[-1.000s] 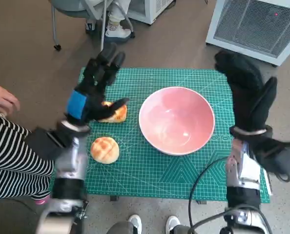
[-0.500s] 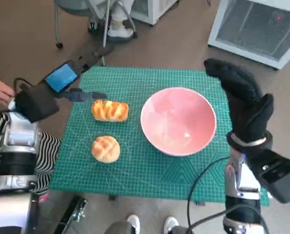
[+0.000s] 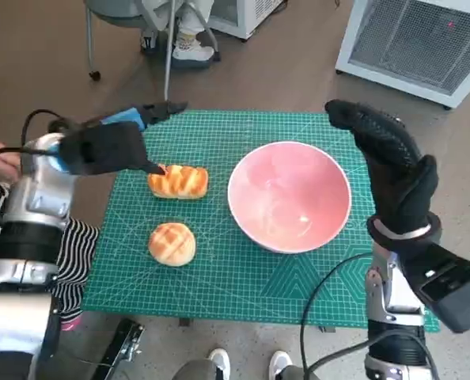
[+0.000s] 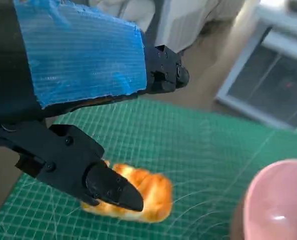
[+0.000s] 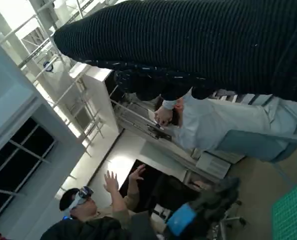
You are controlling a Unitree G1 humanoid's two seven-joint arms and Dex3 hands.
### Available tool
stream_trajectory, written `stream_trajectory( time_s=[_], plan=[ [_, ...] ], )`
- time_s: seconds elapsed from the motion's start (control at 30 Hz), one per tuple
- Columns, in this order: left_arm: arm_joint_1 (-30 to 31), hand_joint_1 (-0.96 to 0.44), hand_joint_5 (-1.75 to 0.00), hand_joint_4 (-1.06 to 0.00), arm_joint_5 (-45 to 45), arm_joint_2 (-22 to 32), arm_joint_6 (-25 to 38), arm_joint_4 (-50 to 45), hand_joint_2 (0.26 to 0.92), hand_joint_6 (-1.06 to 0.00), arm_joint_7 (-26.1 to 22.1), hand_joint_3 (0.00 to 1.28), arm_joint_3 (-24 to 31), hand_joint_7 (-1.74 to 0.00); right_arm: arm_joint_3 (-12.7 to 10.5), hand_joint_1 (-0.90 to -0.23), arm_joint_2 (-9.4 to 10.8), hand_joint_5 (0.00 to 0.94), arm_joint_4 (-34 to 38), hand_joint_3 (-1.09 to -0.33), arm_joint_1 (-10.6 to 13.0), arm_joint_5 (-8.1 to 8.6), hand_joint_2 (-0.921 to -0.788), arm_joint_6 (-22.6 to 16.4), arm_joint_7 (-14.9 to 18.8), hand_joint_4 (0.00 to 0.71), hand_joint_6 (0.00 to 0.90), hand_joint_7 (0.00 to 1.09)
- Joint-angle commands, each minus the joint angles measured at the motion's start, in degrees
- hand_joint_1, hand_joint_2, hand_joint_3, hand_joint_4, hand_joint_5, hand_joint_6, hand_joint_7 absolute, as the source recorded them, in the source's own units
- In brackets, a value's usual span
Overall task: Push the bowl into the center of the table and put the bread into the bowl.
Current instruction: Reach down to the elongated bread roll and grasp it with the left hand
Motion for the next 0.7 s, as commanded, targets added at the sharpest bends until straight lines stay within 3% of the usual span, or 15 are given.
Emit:
stream_trajectory(
  time_s=[0.03, 0.37, 0.7],
  plan=[
    [-3.53, -0.07, 0.0, -0.02, 2.68, -1.28, -1.26, 4.91, 0.725, -0.21, 1.25, 0.01, -2.68, -0.02, 0.03, -0.692, -0.52, 0.005, -0.17, -0.665, 1.38, -0.45, -0.921, 0.74, -0.5, 0.131, 0.123, 0.33],
    [-7.4, 0.03, 0.0, -0.03, 7.98, -4.32, 1.73, 12.54, 0.73, -0.21, 2.63, 0.01, -7.9, -0.01, -0.1, -0.684, -0.64, 0.004, -0.62, -0.667, 1.72, -0.38, -0.921, 0.96, -0.89, 0.132, 0.115, 0.35],
    [-10.31, -0.03, 0.0, -0.02, 14.11, -9.75, 6.67, 23.31, 0.727, -0.2, 7.13, 0.0, -13.92, 0.0, -0.21, -0.674, -0.88, 0.003, -1.12, -0.667, 2.29, -0.71, -0.921, 1.22, -1.68, 0.134, 0.105, 0.37]
  ],
)
